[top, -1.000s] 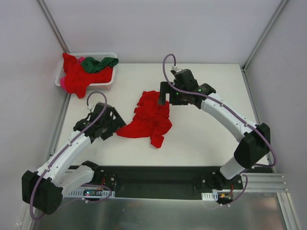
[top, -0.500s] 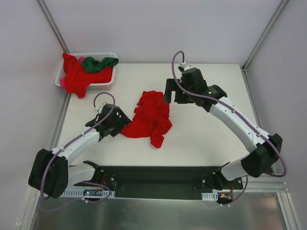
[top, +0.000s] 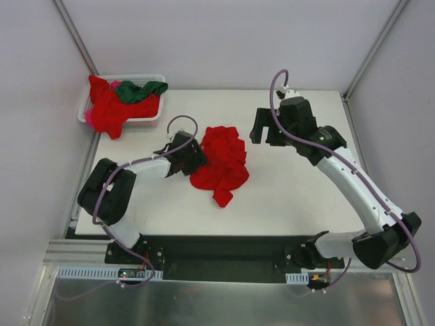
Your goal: Fold and stack the t-shirts
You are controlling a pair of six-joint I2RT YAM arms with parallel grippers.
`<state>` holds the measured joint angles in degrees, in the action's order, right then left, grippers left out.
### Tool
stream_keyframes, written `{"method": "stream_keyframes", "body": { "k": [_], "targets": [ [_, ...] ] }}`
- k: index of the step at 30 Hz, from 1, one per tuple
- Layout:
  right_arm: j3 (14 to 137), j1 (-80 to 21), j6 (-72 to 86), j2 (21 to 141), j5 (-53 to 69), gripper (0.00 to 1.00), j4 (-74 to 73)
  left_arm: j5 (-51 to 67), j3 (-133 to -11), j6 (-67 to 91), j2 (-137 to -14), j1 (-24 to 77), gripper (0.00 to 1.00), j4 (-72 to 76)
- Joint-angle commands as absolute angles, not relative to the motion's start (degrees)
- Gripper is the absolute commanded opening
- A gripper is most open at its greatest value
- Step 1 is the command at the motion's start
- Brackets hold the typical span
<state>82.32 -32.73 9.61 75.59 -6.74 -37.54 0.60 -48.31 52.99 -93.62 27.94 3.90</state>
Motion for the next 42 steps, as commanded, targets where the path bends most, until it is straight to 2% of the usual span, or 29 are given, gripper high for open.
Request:
{"method": "stream_keyframes", "body": {
  "k": [1, 5, 6, 12, 14, 17, 24, 31, 36, 40, 42],
  "targets": [
    [80.9, -32.0, 8.0, 73.2, -9.3, 0.96, -39.0, 3.1, -53.2, 49.6, -95.1, 29.3, 0.61, 7.3],
    [81.1, -31.4, 8.3, 73.8, -7.5, 0.96, -39.8, 1.1, -54.7, 46.1, -89.9, 28.8, 0.64, 1.4],
    [81.5, -31.4, 8.2, 73.9, -7.2, 0.96, -39.8, 0.8, -55.3, 44.0, -88.6, 28.5, 0.66, -4.3],
    [85.9, -31.8, 6.3, 77.7, -1.0, 0.96, -40.5, -4.4, -58.4, 38.5, -72.1, 25.0, 0.8, -19.5],
    [87.3, -32.3, 6.4, 78.6, -0.5, 0.96, -39.6, -2.9, -58.5, 37.6, -66.0, 19.6, 0.84, -20.9],
    [87.5, -32.5, 6.6, 79.7, 1.7, 0.96, -38.3, -2.1, -61.8, 34.9, -63.3, 11.4, 0.89, -21.0],
    [87.1, -32.5, 6.9, 80.7, 4.3, 0.96, -36.7, -1.9, -79.4, 29.0, -76.4, 0.4, 0.9, -21.0],
    [88.7, -32.6, 7.9, 81.7, 6.0, 0.96, -35.6, -1.7, -88.6, 28.7, -87.1, -4.7, 0.89, -21.0],
    [88.2, -32.5, 6.9, 80.2, 3.3, 0.96, -36.0, 4.6, -87.7, 31.5, -85.8, -4.2, 0.84, -21.0],
    [87.3, -32.5, 7.4, 80.5, 0.4, 0.96, -37.3, 0.9, -80.8, 31.2, -79.3, 9.4, 0.84, -20.8],
    [86.6, -32.3, 7.4, 81.6, -1.8, 0.96, -37.8, 0.3, -73.6, 36.3, -76.0, 13.0, 0.84, -20.2]
  ]
}}
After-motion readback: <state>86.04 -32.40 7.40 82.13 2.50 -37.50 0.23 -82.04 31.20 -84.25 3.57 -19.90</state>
